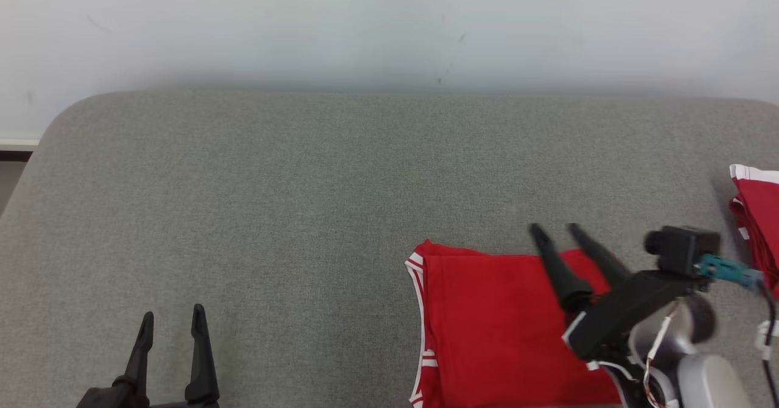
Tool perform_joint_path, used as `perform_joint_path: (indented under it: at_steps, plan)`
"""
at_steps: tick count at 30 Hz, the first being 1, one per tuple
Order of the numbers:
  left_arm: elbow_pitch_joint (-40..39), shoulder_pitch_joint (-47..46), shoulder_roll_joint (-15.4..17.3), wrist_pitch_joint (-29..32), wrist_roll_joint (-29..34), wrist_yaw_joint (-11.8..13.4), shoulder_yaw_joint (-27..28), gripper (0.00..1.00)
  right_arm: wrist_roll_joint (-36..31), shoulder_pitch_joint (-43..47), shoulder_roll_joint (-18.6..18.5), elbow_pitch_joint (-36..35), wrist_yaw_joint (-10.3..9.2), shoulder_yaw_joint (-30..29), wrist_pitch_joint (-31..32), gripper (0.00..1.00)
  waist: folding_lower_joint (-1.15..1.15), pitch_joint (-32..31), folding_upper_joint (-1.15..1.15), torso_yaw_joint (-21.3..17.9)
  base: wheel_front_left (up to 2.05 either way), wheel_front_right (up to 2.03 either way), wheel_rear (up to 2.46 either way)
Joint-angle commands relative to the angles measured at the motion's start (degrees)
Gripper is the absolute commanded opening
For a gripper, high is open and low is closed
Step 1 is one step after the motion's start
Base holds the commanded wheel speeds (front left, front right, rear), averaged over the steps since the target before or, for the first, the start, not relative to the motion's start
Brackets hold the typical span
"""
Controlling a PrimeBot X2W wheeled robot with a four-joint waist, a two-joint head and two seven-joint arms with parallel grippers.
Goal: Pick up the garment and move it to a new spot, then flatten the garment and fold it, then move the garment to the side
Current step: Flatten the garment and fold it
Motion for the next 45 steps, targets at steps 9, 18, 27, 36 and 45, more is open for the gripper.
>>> perform_joint_path:
  at_steps: [9,18,27,36,45]
  plan:
    - [0.23,-0.98,-0.09,-0.16,-0.45,0.20,-0.39,1.00,-17.26,4.28,0.11,1.34,-0.13,-7.90,-6.98,1.00,0.00,0.47,0.00,-0.17,0.00,0.00,0.00]
    - [0.51,1.37,-0.09,-0.16,-1.18,0.04,-0.04,1.00,-19.92,10.60,0.09,8.22,-0.13,-12.52,-29.15,1.00,0.00,-2.61,0.00,-0.21,0.00,0.00,0.00]
    - [-0.01,4.70,-0.09,-0.16,-0.86,0.13,0.13,1.00,-23.44,14.83,0.09,12.19,-0.13,-9.59,-36.86,1.00,0.00,-6.57,0.00,-2.02,0.00,0.00,0.00]
    - [0.33,6.42,-0.08,-0.17,0.01,-0.60,-0.03,1.00,-24.75,14.98,0.10,14.42,-0.13,-8.18,-37.56,1.00,0.00,-8.37,0.00,-4.02,0.00,0.00,0.00]
    - [2.83,7.08,-0.06,-0.17,1.55,-1.64,-0.48,1.00,-26.18,14.07,0.10,16.30,-0.13,-6.99,-36.42,1.00,0.00,-9.26,0.00,-6.65,0.00,0.00,0.00]
